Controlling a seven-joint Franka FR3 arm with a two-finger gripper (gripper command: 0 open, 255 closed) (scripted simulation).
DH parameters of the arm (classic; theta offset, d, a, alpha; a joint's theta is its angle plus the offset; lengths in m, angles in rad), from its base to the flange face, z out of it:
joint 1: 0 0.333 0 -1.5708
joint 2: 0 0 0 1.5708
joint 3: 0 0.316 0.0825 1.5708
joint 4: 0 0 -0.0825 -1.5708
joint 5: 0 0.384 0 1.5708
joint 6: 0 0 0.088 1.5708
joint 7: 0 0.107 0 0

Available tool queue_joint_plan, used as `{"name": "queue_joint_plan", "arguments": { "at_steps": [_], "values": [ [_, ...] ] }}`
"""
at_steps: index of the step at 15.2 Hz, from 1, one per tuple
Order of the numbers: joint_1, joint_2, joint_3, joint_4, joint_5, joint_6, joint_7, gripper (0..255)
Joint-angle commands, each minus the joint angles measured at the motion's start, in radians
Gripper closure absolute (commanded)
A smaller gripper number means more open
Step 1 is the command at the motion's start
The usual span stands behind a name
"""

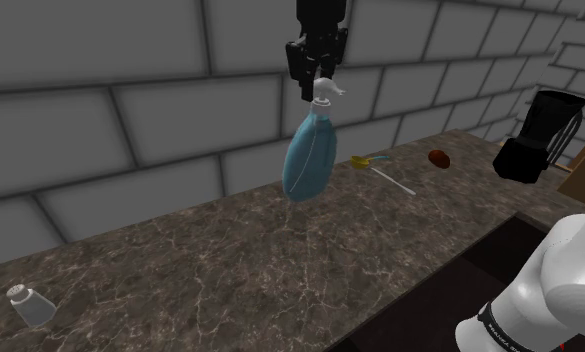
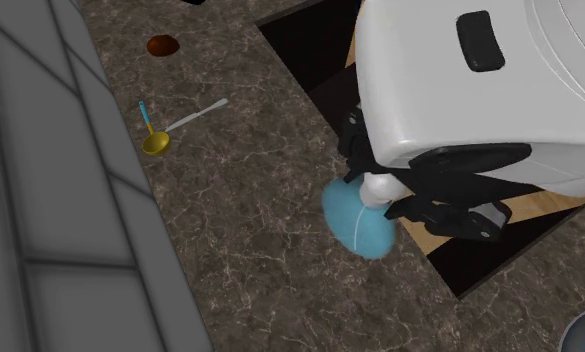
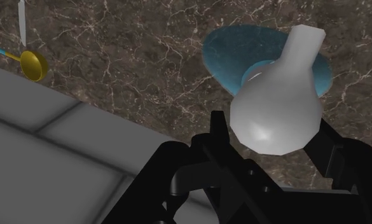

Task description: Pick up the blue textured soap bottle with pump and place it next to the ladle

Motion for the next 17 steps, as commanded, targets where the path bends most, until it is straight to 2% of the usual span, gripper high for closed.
{"name": "queue_joint_plan", "arguments": {
  "at_steps": [1, 9, 15, 16, 17],
  "values": [
    [0.003, 0.015, 0.004, 0.047, -0.007, -0.033, 0.001, 255],
    [0.028, 0.11, 0.025, 0.279, -0.056, -0.182, 0.007, 255],
    [0.082, 0.229, 0.047, 0.534, -0.131, -0.331, 0.014, 255],
    [0.089, 0.24, 0.048, 0.556, -0.139, -0.344, 0.014, 255],
    [0.046, 0.186, 0.033, 0.464, -0.104, -0.296, -0.013, 255]
  ]
}}
